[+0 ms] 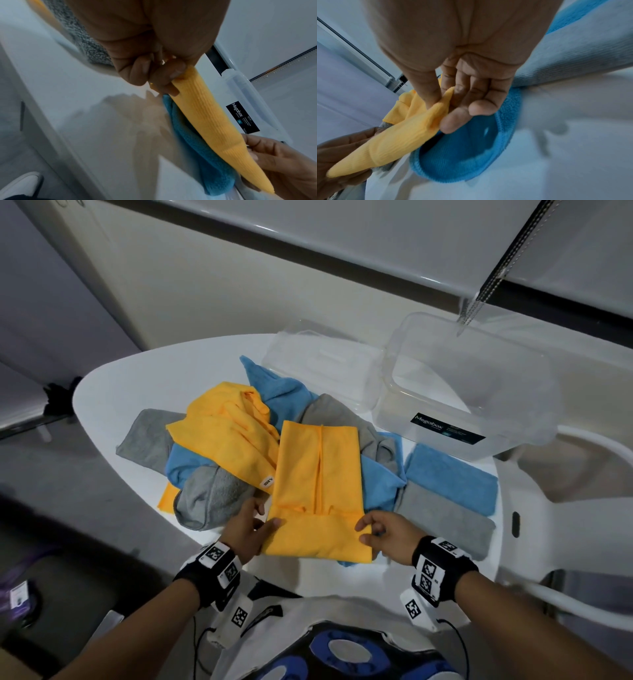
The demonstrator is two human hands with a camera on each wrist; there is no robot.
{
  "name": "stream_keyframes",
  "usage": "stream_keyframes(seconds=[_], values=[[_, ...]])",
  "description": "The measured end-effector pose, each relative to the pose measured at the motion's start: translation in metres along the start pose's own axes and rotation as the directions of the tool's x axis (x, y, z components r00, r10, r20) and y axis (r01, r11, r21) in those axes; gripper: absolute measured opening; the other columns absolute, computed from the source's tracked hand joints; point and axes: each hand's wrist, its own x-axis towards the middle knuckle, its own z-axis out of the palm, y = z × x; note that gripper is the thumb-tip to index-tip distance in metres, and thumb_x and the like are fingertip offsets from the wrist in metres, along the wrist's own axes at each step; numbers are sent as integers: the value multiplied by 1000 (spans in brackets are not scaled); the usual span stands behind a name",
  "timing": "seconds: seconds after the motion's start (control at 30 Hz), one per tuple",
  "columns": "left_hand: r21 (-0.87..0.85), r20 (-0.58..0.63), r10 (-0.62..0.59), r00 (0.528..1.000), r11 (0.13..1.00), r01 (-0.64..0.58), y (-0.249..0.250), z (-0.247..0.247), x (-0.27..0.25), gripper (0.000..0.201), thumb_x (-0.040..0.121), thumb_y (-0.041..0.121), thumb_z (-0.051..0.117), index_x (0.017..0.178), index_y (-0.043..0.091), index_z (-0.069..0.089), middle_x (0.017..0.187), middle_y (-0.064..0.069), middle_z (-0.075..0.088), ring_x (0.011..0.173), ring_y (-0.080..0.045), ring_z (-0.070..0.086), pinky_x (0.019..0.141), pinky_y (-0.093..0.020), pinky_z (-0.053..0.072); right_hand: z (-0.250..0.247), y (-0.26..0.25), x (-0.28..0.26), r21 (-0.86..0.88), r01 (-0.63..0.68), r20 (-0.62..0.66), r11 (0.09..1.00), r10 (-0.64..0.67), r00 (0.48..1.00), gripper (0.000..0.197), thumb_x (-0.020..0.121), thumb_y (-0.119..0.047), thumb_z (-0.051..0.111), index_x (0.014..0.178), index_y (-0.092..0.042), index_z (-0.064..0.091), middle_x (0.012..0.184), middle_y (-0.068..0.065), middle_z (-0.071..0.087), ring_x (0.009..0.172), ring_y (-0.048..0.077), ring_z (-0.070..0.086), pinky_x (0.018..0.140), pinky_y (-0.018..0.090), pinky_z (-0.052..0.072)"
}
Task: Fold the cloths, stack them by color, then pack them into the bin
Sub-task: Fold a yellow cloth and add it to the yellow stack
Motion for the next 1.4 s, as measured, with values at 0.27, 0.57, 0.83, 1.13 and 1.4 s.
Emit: stream_keyframes(seconds=[0.27,0.57,0.83,1.13,1.4], values=[[182,94,234,968,952,-248,15,-8,0,22,92,2,42,87,11,61,111,-4,55,92,-22,55,68,-26,51,-2,2,1,-1,125,-63,992,-124,990,48,84,10,56,105,-32,66,82,-5,66,80,10,64,77,22,51],[110,-40,255,966,962,-249,3,-10,15,48,83,11,69,96,56,61,91,-2,59,81,-22,57,70,-34,48,-1,-3,11,-242,285,-294,928,-350,889,30,73,-6,65,98,-21,72,96,1,59,83,13,61,77,21,49],[180,-66,425,903,895,-408,15,-7,14,34,90,43,48,108,21,67,109,3,63,101,-20,57,84,-39,47,0,4,22,-100,260,-363,960,-279,889,25,80,0,71,100,-15,74,117,-7,66,100,21,64,90,27,52],[169,3,-73,997,983,72,10,9,42,44,102,25,39,144,11,32,139,-13,49,106,-34,56,85,-39,48,-7,-6,31,4,-2,-298,1000,2,955,21,98,-29,55,91,-10,61,67,7,64,62,17,65,64,27,49],[46,35,-167,985,985,166,10,12,43,69,76,62,44,134,25,38,107,-6,61,94,-29,62,78,-37,49,-10,-9,34,41,-50,-214,998,58,975,20,91,-30,64,103,-22,50,78,9,66,57,13,61,51,18,46]])
